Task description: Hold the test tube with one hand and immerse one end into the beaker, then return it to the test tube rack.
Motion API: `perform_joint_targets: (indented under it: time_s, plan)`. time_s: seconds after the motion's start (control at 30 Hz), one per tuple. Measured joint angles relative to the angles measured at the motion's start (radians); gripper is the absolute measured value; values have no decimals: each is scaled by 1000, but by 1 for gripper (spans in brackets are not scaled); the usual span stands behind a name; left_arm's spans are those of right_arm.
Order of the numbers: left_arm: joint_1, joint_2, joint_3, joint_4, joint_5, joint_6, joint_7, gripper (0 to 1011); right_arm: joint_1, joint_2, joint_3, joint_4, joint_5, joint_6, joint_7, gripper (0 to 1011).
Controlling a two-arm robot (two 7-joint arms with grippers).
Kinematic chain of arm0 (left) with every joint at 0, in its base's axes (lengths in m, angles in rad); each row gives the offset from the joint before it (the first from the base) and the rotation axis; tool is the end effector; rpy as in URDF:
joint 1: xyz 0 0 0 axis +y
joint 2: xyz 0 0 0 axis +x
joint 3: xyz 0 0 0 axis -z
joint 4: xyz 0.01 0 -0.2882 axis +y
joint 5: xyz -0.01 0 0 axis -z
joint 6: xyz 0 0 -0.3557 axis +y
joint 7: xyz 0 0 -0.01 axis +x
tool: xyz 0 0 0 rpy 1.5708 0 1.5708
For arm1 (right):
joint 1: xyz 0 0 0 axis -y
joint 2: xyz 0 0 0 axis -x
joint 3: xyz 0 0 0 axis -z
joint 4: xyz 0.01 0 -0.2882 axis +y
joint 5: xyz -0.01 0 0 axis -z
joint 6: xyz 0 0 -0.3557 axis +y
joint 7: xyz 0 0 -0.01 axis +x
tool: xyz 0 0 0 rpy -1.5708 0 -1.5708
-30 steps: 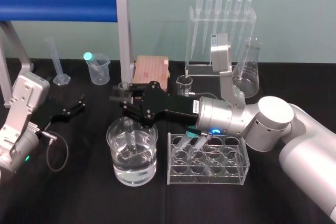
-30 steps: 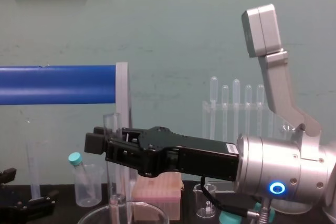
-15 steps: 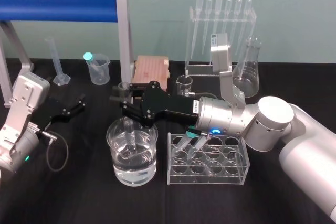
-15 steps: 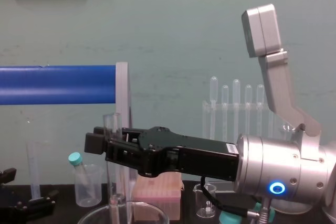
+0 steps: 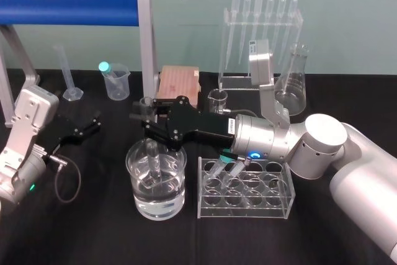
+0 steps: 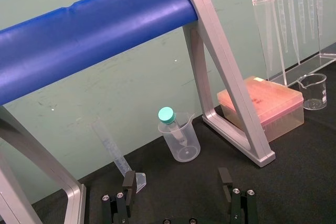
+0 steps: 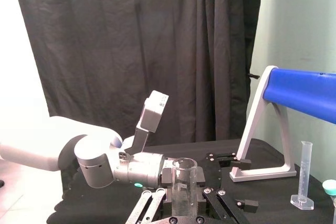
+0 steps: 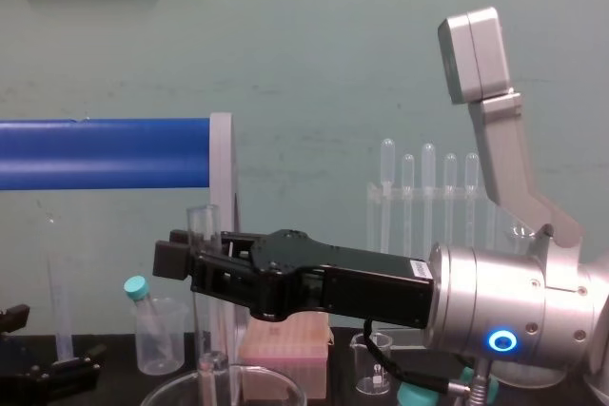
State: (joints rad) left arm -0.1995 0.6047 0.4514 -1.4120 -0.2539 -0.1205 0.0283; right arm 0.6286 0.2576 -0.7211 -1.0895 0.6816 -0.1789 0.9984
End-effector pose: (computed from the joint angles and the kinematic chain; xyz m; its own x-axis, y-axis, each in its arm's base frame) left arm 0.4021 0.0693 -0.3098 0.2923 0.8803 0.3737 -0.9553 0.2873 0.0703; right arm 0.4980 0.0914 -0.2623 0.9926 -0.1208 0.0162 0.1175 0.9839 0.1345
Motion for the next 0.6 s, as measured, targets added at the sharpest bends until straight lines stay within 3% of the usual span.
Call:
perform_joint_targets:
  time_s: [0.6]
  plan:
    - [0, 0, 0, 0, 0, 0, 0, 1000, 0, 0, 0, 0, 0, 0, 0, 243]
